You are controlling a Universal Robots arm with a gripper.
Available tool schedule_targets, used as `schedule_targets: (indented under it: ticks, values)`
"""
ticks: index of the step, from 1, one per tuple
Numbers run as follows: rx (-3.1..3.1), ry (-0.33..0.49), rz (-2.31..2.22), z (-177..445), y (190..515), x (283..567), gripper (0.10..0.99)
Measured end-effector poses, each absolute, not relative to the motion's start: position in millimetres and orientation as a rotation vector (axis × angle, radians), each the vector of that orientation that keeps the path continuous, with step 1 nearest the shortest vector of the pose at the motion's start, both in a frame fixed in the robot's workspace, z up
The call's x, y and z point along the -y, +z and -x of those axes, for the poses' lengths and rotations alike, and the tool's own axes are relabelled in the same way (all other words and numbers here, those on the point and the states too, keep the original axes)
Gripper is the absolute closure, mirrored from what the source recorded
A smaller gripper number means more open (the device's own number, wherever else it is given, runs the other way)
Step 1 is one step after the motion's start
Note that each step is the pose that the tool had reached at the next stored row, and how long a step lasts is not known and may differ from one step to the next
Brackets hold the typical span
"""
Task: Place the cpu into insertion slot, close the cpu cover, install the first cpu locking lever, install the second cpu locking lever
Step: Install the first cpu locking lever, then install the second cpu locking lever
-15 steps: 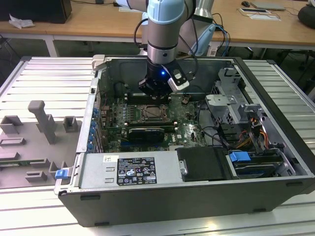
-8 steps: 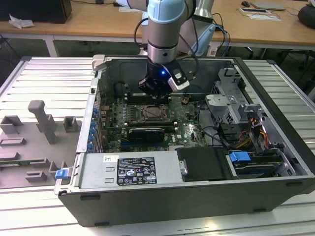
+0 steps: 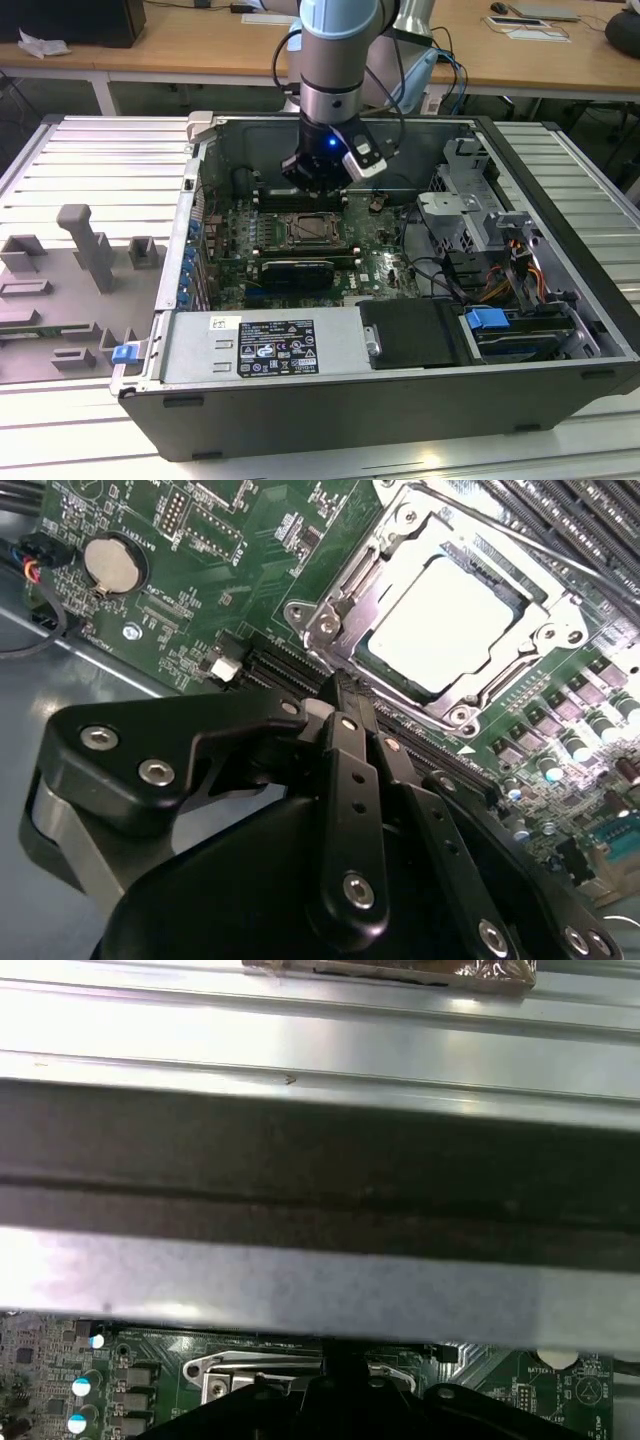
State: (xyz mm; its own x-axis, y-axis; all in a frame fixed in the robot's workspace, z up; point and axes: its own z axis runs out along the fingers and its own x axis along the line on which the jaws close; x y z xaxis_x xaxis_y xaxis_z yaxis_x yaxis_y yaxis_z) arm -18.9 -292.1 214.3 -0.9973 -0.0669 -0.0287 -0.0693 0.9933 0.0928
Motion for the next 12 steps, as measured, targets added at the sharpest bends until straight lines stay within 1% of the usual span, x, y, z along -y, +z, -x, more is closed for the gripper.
schedule_targets:
  ticks: [12]
  values:
    - [-3.111, 0.146, 0.106, 18.9, 214.3, 297.9, 0.98]
